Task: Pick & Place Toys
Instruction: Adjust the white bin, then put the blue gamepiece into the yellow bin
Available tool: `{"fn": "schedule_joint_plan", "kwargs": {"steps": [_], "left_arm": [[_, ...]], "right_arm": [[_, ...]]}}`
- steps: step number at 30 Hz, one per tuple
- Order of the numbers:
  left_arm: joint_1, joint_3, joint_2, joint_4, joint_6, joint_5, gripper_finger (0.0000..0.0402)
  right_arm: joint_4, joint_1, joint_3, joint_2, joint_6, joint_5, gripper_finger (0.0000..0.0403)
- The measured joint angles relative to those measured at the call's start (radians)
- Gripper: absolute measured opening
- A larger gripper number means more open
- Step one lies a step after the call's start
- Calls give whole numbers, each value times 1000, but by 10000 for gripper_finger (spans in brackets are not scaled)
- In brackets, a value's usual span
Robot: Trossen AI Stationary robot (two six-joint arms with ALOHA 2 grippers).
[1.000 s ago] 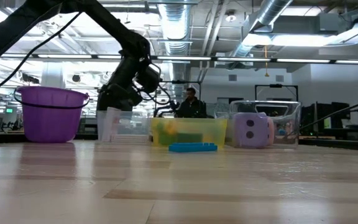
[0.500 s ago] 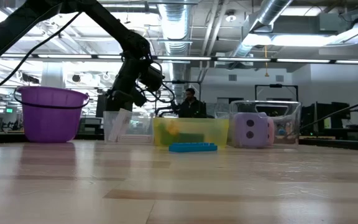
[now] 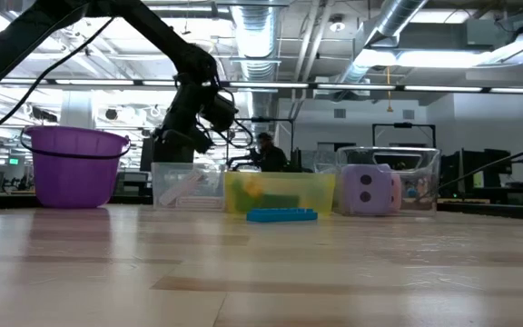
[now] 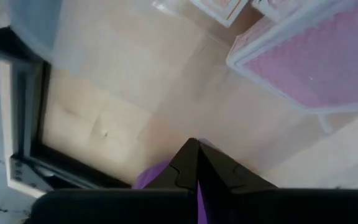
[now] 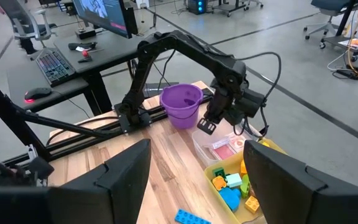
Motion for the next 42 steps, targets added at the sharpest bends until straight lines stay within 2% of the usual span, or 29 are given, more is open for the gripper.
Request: {"fn": "schedule_joint_plan", "kwargs": {"steps": [7,10,13,17,22,28,32,36,42], "left_arm": [[-5,0,-147,-15,-17,-3,0],[-35,0,-231,40,-42,52,0],[-77,0,-302,130,-62,149,0],[-179,0,-384,293,-74,289,0],[-334,-1,-443,380,-89,327,0],[-507,-49,-506,456,-127,319,0],[-585,-65,-536,519,-162,217,2],[-611,-77,-545,555,-192,118,5],[-613,-77,-546,579,-198,114,15]], "right_arm": [[-6,0,0,0,0,0,250],[-10,0,0,0,0,0,250],[-10,-1,0,0,0,0,250],[-12,-1,0,-1,0,4,250],[-47,-1,0,-2,73,4,250],[-107,-1,0,-2,157,3,250],[-107,-1,0,-2,153,3,250],[-106,-1,0,-2,153,3,250],[-106,-1,0,-2,149,0,250]]}}
